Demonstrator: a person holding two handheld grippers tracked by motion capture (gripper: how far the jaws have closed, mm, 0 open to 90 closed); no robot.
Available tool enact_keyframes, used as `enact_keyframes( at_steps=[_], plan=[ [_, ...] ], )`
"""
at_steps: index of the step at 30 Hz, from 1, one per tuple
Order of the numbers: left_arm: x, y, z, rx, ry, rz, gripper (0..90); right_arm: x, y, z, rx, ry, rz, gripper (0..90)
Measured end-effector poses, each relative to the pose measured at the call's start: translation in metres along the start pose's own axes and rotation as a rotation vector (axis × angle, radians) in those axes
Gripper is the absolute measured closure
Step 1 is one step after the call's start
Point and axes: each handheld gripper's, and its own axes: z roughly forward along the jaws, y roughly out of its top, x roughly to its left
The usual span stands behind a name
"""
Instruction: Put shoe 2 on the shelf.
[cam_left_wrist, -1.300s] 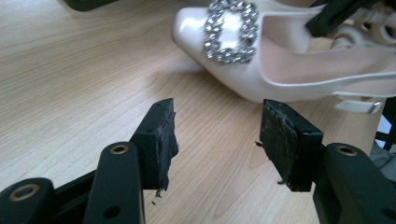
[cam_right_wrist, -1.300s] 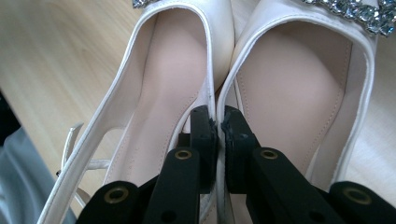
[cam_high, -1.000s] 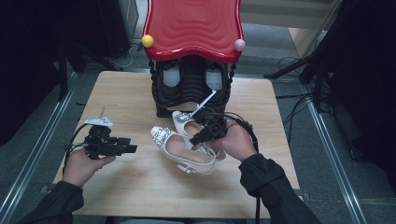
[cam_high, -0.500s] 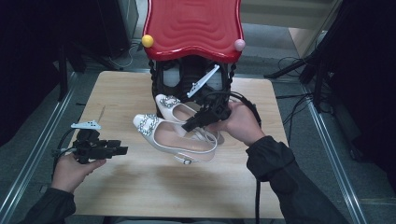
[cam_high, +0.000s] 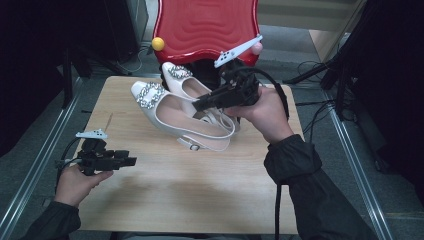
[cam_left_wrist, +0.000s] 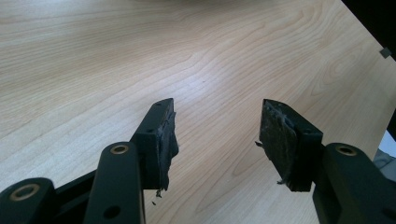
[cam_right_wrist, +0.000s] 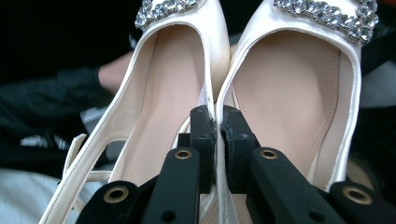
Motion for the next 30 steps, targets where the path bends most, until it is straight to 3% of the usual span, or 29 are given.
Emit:
enact_keyframes(
  at_steps=[8,14,19,23,26,30],
  plan=[
    [-0.002,0.003,0.004,0.002,-0.014,0.002,45.8,0.003,0.022,-0.020,-0.134,-0.056,0.030,86.2],
    [-0.002,0.004,0.006,0.012,-0.017,0.011,45.8,-0.001,0.036,-0.027,-0.181,-0.093,0.076,86.3],
    [-0.001,0.004,0.007,0.011,-0.023,0.012,45.8,-0.010,0.047,-0.037,-0.261,-0.125,0.115,86.2],
    [-0.003,0.004,0.008,0.008,-0.025,0.016,45.8,-0.018,0.059,-0.044,-0.316,-0.179,0.151,86.2],
    [-0.004,0.005,0.008,0.011,-0.030,0.016,46.0,-0.024,0.066,-0.049,-0.349,-0.200,0.188,86.3],
    [-0.003,0.005,0.008,0.017,-0.030,0.017,46.1,-0.031,0.079,-0.050,-0.365,-0.235,0.203,86.2]
  ],
)
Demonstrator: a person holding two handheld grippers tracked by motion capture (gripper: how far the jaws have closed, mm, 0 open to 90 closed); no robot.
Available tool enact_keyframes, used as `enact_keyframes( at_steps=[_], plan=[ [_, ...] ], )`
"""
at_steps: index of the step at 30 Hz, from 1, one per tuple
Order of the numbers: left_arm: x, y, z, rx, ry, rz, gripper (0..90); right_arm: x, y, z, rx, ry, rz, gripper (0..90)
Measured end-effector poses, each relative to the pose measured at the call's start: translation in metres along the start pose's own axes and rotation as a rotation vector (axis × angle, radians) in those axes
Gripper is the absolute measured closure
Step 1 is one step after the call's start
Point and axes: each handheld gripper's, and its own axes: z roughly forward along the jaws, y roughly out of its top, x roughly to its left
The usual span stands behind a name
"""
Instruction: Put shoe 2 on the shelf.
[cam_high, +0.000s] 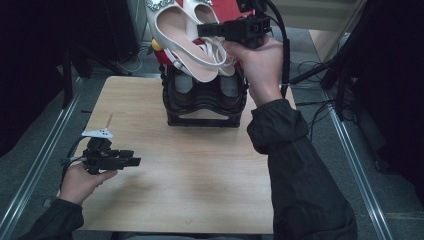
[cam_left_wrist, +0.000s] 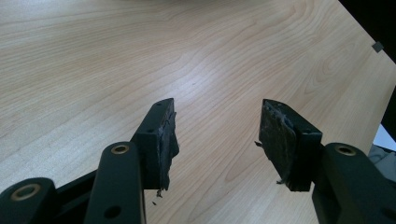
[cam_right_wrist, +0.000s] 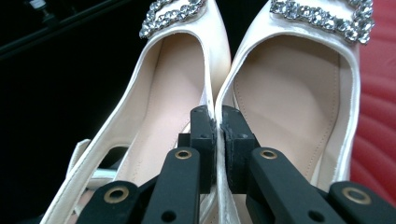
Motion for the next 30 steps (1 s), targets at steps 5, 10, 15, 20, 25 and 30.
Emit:
enact_keyframes(
  at_steps=[5,10,15,20,25,30],
  plan=[
    [0.000,0.001,0.002,0.002,-0.006,0.002,46.1,-0.005,0.013,0.008,-0.033,-0.047,0.031,86.2],
    [-0.001,0.003,0.005,0.008,-0.015,0.010,46.0,-0.013,0.024,0.015,-0.080,-0.106,0.079,86.2],
    [0.000,0.005,0.006,0.004,-0.028,0.011,46.1,-0.024,0.030,0.018,-0.126,-0.150,0.139,86.2],
    [-0.002,0.007,0.009,0.005,-0.035,0.015,46.1,-0.035,0.032,0.020,-0.172,-0.185,0.190,86.2],
    [-0.003,0.009,0.013,0.011,-0.040,0.024,46.1,-0.042,0.035,0.021,-0.209,-0.234,0.216,86.2],
    [-0.004,0.011,0.014,0.015,-0.055,0.031,46.0,-0.050,0.038,0.025,-0.239,-0.295,0.253,86.2]
  ],
)
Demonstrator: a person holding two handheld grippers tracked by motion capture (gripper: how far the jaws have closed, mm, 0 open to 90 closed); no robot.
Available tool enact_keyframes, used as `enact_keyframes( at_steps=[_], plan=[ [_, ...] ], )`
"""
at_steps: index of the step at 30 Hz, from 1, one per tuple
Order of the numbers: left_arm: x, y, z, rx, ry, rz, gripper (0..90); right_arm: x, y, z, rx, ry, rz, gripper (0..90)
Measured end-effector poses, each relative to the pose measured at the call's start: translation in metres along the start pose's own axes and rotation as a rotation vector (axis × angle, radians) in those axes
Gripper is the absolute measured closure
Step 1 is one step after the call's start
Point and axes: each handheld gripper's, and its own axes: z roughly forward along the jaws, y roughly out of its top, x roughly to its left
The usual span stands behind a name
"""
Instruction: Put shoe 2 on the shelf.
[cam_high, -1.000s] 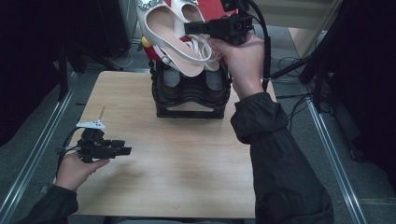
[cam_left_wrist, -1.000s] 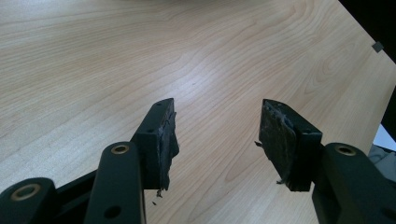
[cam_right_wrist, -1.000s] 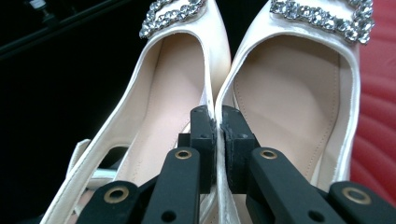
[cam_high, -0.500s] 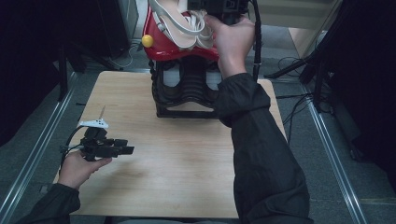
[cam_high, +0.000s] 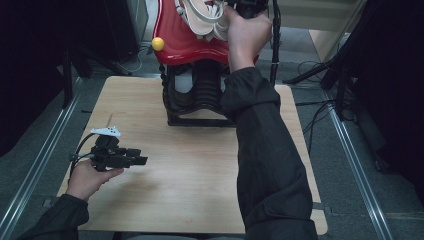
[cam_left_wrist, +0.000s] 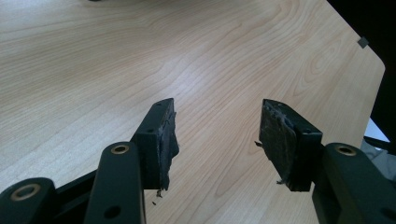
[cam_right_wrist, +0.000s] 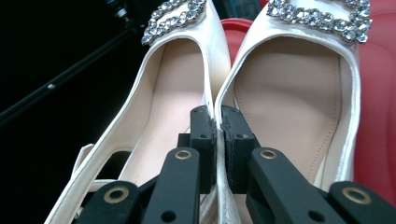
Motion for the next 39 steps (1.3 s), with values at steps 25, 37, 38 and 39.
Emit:
enact_keyframes(
  at_steps=[25,37,38,39],
  plan=[
    [0.002,0.002,-0.004,-0.021,-0.012,0.001,46.1,-0.009,-0.008,0.030,-0.024,-0.157,0.027,86.1],
    [0.002,0.002,-0.003,-0.018,-0.010,0.004,46.0,-0.010,-0.015,0.035,-0.009,-0.149,0.025,85.8],
    [0.002,0.002,-0.003,-0.017,-0.007,0.005,46.0,-0.010,-0.016,0.035,-0.009,-0.150,0.025,85.8],
    [0.002,0.002,-0.003,-0.016,-0.009,0.006,46.0,-0.010,-0.016,0.034,-0.008,-0.152,0.022,85.8]
  ],
)
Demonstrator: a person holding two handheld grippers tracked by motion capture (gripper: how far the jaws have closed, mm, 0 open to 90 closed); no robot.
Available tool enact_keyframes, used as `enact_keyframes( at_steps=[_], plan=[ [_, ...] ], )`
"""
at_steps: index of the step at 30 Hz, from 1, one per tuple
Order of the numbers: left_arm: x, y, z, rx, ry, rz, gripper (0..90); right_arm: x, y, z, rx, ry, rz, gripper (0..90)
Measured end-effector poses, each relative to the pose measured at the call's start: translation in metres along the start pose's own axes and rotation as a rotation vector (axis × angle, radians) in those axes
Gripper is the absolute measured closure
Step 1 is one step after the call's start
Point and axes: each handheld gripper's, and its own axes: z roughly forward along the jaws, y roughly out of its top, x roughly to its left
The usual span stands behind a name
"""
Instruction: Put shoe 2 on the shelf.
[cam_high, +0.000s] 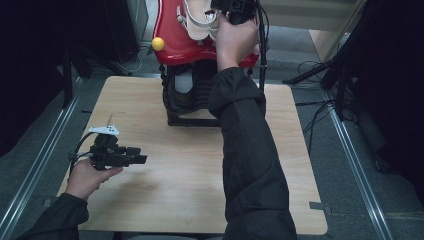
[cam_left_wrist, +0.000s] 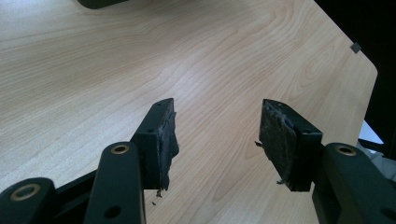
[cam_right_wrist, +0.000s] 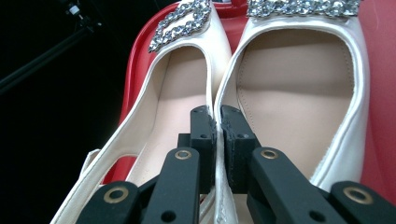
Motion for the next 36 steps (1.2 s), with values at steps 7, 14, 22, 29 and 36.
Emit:
enact_keyframes(
  at_steps=[7,14,22,29,36],
  plan=[
    [-0.001,0.001,0.002,0.009,-0.008,0.007,46.1,0.001,-0.004,-0.002,0.021,-0.004,-0.027,85.2],
    [-0.002,0.002,0.004,0.006,-0.010,0.007,46.0,0.005,-0.006,-0.005,0.024,-0.021,-0.058,84.3],
    [-0.001,0.003,0.005,0.011,-0.011,0.009,46.0,0.005,-0.004,-0.006,0.030,-0.011,-0.092,78.9],
    [-0.002,0.004,0.005,0.013,-0.013,0.008,46.0,0.009,0.000,-0.010,0.038,-0.010,-0.126,71.3],
    [-0.002,0.004,0.006,0.019,-0.014,0.015,46.0,0.008,0.005,-0.017,0.045,-0.003,-0.136,68.1]
  ],
)
